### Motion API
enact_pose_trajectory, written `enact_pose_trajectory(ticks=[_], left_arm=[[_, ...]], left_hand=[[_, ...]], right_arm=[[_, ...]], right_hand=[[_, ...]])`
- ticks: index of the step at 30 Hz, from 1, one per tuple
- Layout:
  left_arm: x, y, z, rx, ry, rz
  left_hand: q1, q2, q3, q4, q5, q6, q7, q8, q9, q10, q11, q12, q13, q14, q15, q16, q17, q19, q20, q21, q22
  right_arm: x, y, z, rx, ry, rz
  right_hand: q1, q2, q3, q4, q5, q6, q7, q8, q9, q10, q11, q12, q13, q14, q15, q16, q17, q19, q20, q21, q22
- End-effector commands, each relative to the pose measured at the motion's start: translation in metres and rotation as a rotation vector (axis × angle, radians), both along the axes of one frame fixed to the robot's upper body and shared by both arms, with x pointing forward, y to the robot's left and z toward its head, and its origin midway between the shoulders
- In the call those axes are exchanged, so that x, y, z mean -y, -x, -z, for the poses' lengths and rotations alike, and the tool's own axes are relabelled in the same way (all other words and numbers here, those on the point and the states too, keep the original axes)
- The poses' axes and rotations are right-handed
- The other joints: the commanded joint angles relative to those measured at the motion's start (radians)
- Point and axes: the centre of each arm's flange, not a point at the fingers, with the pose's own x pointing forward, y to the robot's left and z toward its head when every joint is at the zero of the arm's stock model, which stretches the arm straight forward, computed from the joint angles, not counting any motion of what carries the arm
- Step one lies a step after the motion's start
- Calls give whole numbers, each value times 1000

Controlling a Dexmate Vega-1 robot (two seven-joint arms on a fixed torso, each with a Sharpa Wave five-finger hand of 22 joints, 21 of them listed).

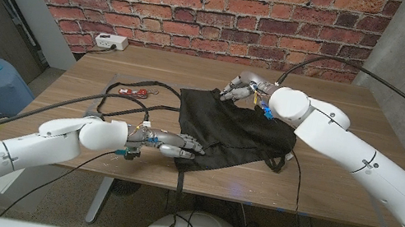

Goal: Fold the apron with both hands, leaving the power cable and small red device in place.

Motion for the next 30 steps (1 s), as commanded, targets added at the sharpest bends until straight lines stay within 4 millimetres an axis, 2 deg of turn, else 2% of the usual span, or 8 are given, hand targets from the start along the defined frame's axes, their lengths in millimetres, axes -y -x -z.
enact_pose_trajectory(ticks=[1,12,30], left_arm=[[0,1,1,6,8,-2],[0,-2,1,12,17,6],[-2,-8,0,8,32,17]], left_hand=[[12,0,4,-5,1,1,-1,-2,4,1,-11,-3,-1,-40,-4,-2,-1,-92,-6,2,4],[15,0,4,-7,1,1,-2,-1,4,2,-11,-3,-1,-40,-4,-2,-1,-92,-6,1,4],[20,0,2,-10,1,-1,-1,-2,4,1,-11,-3,-1,-39,-4,-2,-1,-92,-5,2,4]], right_arm=[[-5,6,6,-20,-14,-6],[-15,13,11,-47,-26,-18],[-27,13,23,-106,-32,-37]], right_hand=[[10,5,-3,2,-2,2,8,-2,6,9,1,0,4,1,-54,-5,3,4,7,6,4],[11,6,-8,2,-2,0,10,-5,7,9,4,-3,5,3,-54,-9,5,6,11,7,4],[14,8,-14,2,-3,0,14,-8,8,9,3,-6,6,5,-53,-15,8,7,10,8,4]])
